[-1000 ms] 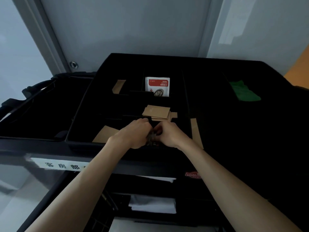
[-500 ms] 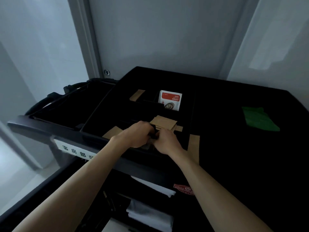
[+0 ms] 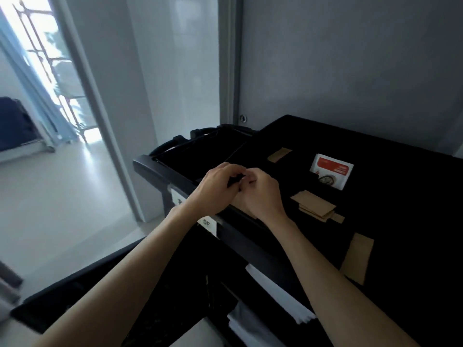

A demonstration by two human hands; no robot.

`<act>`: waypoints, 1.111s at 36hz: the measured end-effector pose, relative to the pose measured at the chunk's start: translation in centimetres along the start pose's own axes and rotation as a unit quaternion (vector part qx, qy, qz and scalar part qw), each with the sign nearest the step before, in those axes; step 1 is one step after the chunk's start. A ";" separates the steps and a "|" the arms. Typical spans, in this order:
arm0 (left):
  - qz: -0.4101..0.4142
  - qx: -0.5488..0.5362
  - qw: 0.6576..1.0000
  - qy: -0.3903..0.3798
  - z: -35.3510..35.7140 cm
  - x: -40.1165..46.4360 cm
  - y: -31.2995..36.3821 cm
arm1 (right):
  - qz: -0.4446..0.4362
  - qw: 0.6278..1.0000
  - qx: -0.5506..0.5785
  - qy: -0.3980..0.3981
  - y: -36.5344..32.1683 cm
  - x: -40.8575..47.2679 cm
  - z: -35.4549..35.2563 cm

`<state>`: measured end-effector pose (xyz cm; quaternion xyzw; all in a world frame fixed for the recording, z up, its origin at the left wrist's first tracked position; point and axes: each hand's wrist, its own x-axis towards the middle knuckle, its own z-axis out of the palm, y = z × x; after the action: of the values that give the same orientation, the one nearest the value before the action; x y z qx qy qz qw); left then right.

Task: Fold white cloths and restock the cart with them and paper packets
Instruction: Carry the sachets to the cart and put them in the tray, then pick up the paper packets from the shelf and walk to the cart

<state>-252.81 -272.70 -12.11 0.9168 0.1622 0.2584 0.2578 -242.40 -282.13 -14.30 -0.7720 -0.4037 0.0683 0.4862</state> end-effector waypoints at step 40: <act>-0.265 -0.254 0.876 0.313 -38.9 -23.9 -40.0 | -0.133 0.975 0.064 -0.164 -31.1 2.0 50.9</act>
<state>-300.53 -235.31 -15.18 0.6139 0.4001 0.4859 0.4764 -283.74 -239.06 -15.07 -0.6566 -0.5721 0.1546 0.4666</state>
